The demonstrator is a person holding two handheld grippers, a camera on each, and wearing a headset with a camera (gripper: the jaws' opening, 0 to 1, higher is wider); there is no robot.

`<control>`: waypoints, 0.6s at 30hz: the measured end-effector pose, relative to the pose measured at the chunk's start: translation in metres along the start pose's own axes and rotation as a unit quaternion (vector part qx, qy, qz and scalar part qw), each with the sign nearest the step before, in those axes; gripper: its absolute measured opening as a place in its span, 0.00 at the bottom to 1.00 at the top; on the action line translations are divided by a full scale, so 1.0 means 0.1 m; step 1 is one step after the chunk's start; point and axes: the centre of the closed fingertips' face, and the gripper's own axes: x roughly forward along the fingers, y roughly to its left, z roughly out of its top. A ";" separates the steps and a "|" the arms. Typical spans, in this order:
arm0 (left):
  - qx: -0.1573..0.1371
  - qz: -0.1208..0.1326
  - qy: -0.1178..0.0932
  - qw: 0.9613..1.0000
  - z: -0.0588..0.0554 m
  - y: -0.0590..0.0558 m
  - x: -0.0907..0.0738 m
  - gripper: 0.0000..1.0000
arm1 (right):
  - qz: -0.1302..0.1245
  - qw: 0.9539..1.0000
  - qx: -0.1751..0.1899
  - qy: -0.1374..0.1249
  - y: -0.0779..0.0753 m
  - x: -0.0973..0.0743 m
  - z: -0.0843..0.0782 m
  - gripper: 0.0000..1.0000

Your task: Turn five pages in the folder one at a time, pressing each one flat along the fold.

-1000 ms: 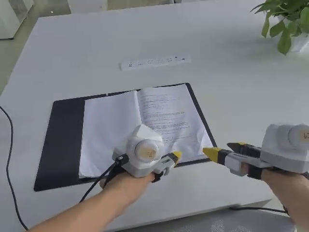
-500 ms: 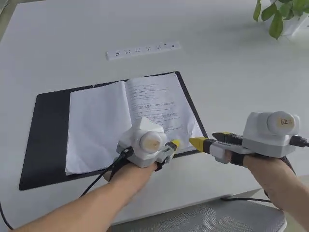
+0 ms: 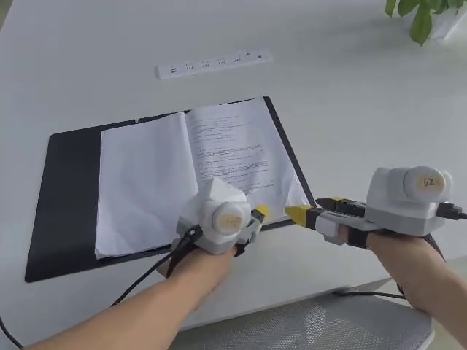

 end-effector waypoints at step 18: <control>0.009 0.015 -0.004 1.000 -0.02 0.09 0.01 0.10 | 0.007 1.000 0.007 0.004 0.03 0.08 -0.01 0.39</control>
